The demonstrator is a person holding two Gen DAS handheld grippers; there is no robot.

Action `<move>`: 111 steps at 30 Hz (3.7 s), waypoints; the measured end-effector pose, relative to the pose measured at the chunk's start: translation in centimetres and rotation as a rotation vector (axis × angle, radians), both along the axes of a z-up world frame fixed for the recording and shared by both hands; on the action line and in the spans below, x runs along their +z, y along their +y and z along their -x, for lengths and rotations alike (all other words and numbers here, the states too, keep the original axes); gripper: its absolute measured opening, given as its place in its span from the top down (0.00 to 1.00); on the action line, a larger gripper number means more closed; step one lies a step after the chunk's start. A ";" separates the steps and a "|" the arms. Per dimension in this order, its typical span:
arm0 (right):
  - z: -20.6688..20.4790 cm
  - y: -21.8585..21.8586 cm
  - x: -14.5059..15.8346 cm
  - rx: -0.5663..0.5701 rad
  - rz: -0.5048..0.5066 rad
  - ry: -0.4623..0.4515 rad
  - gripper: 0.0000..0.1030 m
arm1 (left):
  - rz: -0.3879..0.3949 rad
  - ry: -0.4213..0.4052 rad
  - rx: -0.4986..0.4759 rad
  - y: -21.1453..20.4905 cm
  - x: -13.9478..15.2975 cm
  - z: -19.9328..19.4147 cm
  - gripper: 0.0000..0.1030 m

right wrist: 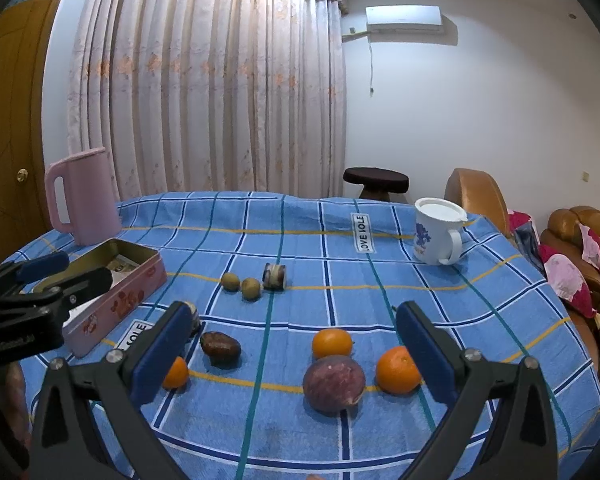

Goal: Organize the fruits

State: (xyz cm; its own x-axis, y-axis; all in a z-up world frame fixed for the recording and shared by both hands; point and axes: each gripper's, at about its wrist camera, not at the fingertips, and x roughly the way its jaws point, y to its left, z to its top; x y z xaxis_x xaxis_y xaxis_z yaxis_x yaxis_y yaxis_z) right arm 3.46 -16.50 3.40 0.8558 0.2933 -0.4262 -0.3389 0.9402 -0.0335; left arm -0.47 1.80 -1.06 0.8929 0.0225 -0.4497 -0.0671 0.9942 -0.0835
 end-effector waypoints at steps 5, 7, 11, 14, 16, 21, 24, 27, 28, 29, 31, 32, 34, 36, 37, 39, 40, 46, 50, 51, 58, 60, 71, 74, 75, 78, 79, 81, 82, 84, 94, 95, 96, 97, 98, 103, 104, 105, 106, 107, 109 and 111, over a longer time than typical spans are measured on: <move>0.0 -0.1 -0.3 -0.003 -0.003 0.006 0.00 | -0.003 0.009 0.000 -0.2 -0.3 -0.3 0.17; -0.1 -0.1 -0.4 -0.002 -0.003 0.007 0.00 | -0.004 0.012 -0.005 -0.4 -0.4 -0.4 0.17; -0.1 -0.4 -0.6 -0.005 -0.007 0.014 0.00 | -0.012 0.017 -0.012 -0.9 -0.7 -0.6 0.17; -0.3 -0.7 -0.8 -0.016 -0.007 0.021 0.00 | -0.018 0.020 -0.021 -1.2 -0.7 -0.8 0.17; -0.4 -1.1 -0.9 -0.016 -0.010 0.025 0.00 | -0.016 0.028 -0.027 -1.5 -0.9 -1.1 0.17; -0.6 -2.0 -1.2 -0.026 -0.018 0.034 0.00 | -0.028 0.038 -0.040 -2.3 -1.1 -1.5 0.17; -0.8 -2.3 -1.4 -0.025 -0.021 0.039 0.00 | -0.032 0.041 -0.039 -2.7 -1.1 -1.7 0.17; -0.8 -3.4 -1.2 -0.080 -0.025 0.026 0.00 | -0.012 0.042 -0.071 -3.5 -1.2 -2.1 0.17; -0.9 -4.1 -1.2 -0.111 -0.034 0.021 0.00 | -0.013 0.043 -0.084 -4.0 -1.3 -2.1 0.17; -1.1 -5.1 -1.2 -0.137 -0.053 0.027 0.00 | -0.018 0.045 -0.095 -4.6 -1.5 -2.3 0.17; -1.5 -6.9 -1.5 -0.178 -0.080 0.055 0.00 | -0.032 0.057 -0.128 -6.0 -1.9 -2.6 0.17; -1.7 -7.5 -1.7 -0.189 -0.089 0.062 0.00 | -0.035 0.065 -0.143 -6.6 -2.1 -2.8 0.17; -2.1 -8.7 -2.2 -0.207 -0.103 0.080 0.01 | -0.034 0.079 -0.184 -8.2 -2.6 -3.2 0.17; -2.6 -9.6 -2.9 -0.215 -0.113 0.102 0.05 | -0.033 0.090 -0.209 -9.3 -2.9 -3.6 0.17; -2.7 -10.0 -3.2 -0.221 -0.118 0.112 0.06 | -0.029 0.099 -0.233 -10.2 -3.1 -4.0 0.17; -3.0 -10.7 -3.6 -0.227 -0.120 0.120 0.08 | -0.023 0.112 -0.264 -11.3 -3.3 -4.4 0.17; -3.1 -11.0 -3.8 -0.230 -0.117 0.127 0.09 | -0.025 0.116 -0.272 -12.0 -3.5 -4.7 0.17; -3.3 -13.1 -4.5 -0.256 -0.137 0.137 0.11 | -0.022 0.164 -0.327 -14.9 -4.8 -6.4 0.17; -3.7 -13.9 -5.0 -0.251 -0.154 0.160 0.11 | -0.023 0.199 -0.347 -15.8 -5.8 -7.0 0.17; -3.9 -14.0 -5.1 -0.245 -0.158 0.165 0.11 | -0.014 0.207 -0.356 -15.8 -5.9 -7.1 0.17; -5.1 -13.2 -5.8 -0.212 -0.156 0.202 0.18 | 0.016 0.271 -0.395 -16.1 -6.8 -8.1 0.47; -5.4 -12.8 -5.9 -0.203 -0.152 0.210 0.20 | 0.008 0.266 -0.400 -16.1 -6.7 -7.7 0.47; -7.2 -9.1 -6.1 -0.125 -0.046 0.264 0.28 | -0.009 0.189 -0.315 -12.7 -5.5 -6.6 0.48; -7.8 -8.2 -7.2 -0.118 -0.007 0.301 0.34 | 0.004 0.203 -0.308 -12.2 -5.9 -6.8 0.48; -8.0 -8.0 -7.5 -0.116 0.006 0.312 0.38 | 0.005 0.208 -0.309 -12.2 -6.1 -6.9 0.48; -8.3 -7.8 -7.8 -0.102 0.012 0.327 0.50 | 0.013 0.213 -0.312 -12.1 -6.4 -6.8 0.48; -8.3 -7.7 -7.9 -0.093 0.014 0.332 0.50 | 0.013 0.212 -0.314 -12.1 -6.4 -6.8 0.48; -8.2 -7.6 -8.0 -0.089 0.017 0.330 0.50 | 0.016 0.209 -0.316 -12.1 -6.4 -6.8 0.48; -8.2 -7.6 -8.0 -0.086 0.018 0.329 0.50 | 0.018 0.205 -0.317 -12.1 -6.4 -6.7 0.48; -8.1 -7.5 -8.0 -0.075 0.016 0.328 0.51 | 0.022 0.188 -0.314 -11.9 -6.3 -6.3 0.48; -7.1 -7.3 -7.4 -0.023 -0.007 0.278 0.51 | 0.033 0.142 -0.299 -11.5 -6.0 -5.8 0.48; -7.2 -7.4 -7.4 -0.024 -0.011 0.279 0.51 | 0.034 0.137 -0.297 -11.4 -5.9 -5.7 0.48; -7.1 -7.4 -7.4 -0.016 -0.017 0.275 0.51 | 0.034 0.133 -0.297 -11.4 -5.9 -5.7 0.48; -7.0 -7.4 -7.3 -0.006 -0.022 0.265 0.51 | 0.034 0.127 -0.295 -11.4 -5.9 -5.6 0.48; -6.8 -7.3 -7.2 -0.002 -0.021 0.255 0.51 | 0.033 0.122 -0.294 -11.3 -5.8 -5.5 0.48; -5.8 -7.0 -6.7 0.005 -0.001 0.188 0.51 | 0.030 0.108 -0.286 -10.8 -5.6 -4.9 0.48; -5.5 -6.8 -6.6 0.004 0.011 0.172 0.51 | 0.030 0.106 -0.283 -10.7 -5.6 -4.8 0.48; -5.4 -6.6 -6.5 -0.003 0.025 0.158 0.51 | 0.031 0.103 -0.281 -10.4 -5.5 -4.7 0.48; -5.2 -6.4 -6.4 -0.004 0.035 0.149 0.51 | 0.033 0.101 -0.277 -10.2 -5.4 -4.5 0.48; -5.1 -6.3 -6.3 0.002 0.033 0.145 0.51 | 0.035 0.098 -0.274 -9.9 -5.4 -4.4 0.48; -4.9 -6.0 -6.1 0.015 0.024 0.142 0.51 | 0.043 0.091 -0.267 -9.2 -5.1 -4.1 0.48; -4.6 -5.4 -5.6 0.024 0.033 0.127 0.51 | 0.049 0.086 -0.257 -8.7 -4.9 -4.0 0.48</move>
State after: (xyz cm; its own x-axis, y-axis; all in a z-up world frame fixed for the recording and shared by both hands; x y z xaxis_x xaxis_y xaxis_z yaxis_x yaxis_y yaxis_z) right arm 8.05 -21.87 -2.19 0.7868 0.2973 -0.5408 -0.3651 0.9308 -0.0196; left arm 3.49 -6.86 -5.91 0.8250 -0.2230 -0.5192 0.1775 0.9746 -0.1366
